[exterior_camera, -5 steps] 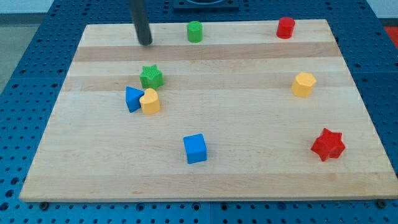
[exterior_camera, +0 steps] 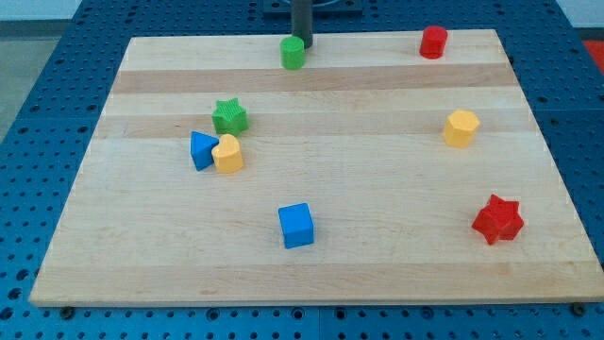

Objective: Push the green circle to the right of the green star

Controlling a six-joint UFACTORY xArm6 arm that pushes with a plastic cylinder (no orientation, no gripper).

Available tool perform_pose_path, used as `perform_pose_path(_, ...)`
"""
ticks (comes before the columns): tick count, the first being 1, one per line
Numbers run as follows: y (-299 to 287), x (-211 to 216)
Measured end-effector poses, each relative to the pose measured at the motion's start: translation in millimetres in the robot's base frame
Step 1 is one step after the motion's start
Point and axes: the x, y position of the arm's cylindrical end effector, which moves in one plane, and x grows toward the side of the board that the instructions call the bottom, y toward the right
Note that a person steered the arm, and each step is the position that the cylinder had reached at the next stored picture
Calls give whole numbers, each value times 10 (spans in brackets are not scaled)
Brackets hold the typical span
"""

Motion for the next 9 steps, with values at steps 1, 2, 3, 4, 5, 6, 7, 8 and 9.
perform_pose_path(1, -162, 466)
perform_pose_path(2, -230, 886)
perform_pose_path(3, -276, 1297)
perform_pose_path(4, -271, 1443)
perform_pose_path(5, -241, 1443)
perform_pose_path(6, -141, 1316)
perform_pose_path(7, -59, 929)
perform_pose_path(8, -187, 648)
perform_pose_path(9, -571, 711)
